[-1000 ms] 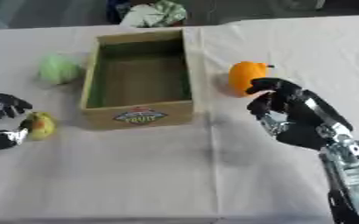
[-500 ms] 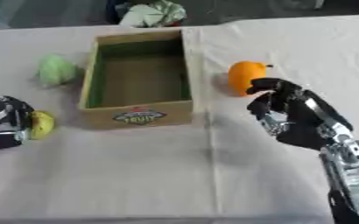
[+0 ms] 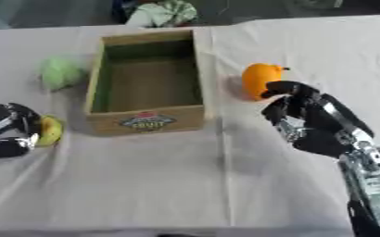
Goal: Pick up objects on the table and place them in the box.
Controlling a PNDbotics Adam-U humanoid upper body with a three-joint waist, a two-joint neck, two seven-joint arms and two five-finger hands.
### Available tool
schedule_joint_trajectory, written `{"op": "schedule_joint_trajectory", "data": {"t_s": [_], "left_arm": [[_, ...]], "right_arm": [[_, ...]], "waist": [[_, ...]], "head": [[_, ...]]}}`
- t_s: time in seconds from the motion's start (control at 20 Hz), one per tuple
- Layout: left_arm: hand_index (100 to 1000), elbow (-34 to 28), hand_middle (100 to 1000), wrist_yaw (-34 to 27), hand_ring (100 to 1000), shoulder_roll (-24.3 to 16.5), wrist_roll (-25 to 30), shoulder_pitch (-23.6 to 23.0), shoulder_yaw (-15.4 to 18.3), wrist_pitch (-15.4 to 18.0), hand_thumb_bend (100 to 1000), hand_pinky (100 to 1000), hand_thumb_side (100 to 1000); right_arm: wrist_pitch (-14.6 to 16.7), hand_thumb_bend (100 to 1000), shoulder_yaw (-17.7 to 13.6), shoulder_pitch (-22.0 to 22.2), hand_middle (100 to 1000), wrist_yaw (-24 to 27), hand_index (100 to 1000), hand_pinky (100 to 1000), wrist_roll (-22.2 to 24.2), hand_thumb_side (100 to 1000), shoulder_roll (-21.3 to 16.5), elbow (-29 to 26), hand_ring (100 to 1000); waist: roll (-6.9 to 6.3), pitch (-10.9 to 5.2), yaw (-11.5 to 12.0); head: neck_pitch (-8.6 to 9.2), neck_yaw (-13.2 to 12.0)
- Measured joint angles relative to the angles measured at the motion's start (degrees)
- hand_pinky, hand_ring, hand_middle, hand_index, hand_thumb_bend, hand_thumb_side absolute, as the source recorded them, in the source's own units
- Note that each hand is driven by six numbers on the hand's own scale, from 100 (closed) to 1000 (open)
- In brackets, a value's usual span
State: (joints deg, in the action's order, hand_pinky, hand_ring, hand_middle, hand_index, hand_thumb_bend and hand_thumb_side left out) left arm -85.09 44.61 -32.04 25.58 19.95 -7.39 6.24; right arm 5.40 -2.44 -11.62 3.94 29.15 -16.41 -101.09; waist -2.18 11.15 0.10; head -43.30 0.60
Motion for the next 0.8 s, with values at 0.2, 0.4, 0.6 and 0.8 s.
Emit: {"op": "schedule_joint_trajectory", "data": {"t_s": [0.2,0.4,0.6,0.8], "left_arm": [[516,-2.2,352,-2.7,422,-0.2,0.6,-0.3,-0.4,0.2,100,549,171],[361,-3.1,186,-4.0,325,-0.2,-2.3,-0.3,-1.0,-0.7,100,502,218],[287,-3.1,112,-4.6,280,-0.2,-5.9,-0.3,-1.7,-1.3,100,474,260],[271,-3.1,100,-5.1,266,-0.2,-9.6,-0.3,-2.0,-1.7,100,463,266]], "right_arm": [[0.0,100,0.0,0.0,729,0.0,855,639,0.0,229,0.0,0.0,643],[0.0,100,0.0,0.0,729,0.0,855,639,0.0,229,0.0,0.0,643],[-0.1,100,0.0,0.0,729,0.0,855,639,0.1,230,0.0,0.0,643],[-0.1,100,0.0,0.0,729,0.0,855,639,0.1,231,0.0,0.0,643]], "waist": [[-0.11,0.0,0.0],[-0.14,0.0,-0.1],[-0.15,0.0,-0.1],[-0.16,0.0,-0.1]], "head": [[-0.03,0.0],[-0.05,0.1],[-0.07,0.1],[-0.34,0.1]]}}
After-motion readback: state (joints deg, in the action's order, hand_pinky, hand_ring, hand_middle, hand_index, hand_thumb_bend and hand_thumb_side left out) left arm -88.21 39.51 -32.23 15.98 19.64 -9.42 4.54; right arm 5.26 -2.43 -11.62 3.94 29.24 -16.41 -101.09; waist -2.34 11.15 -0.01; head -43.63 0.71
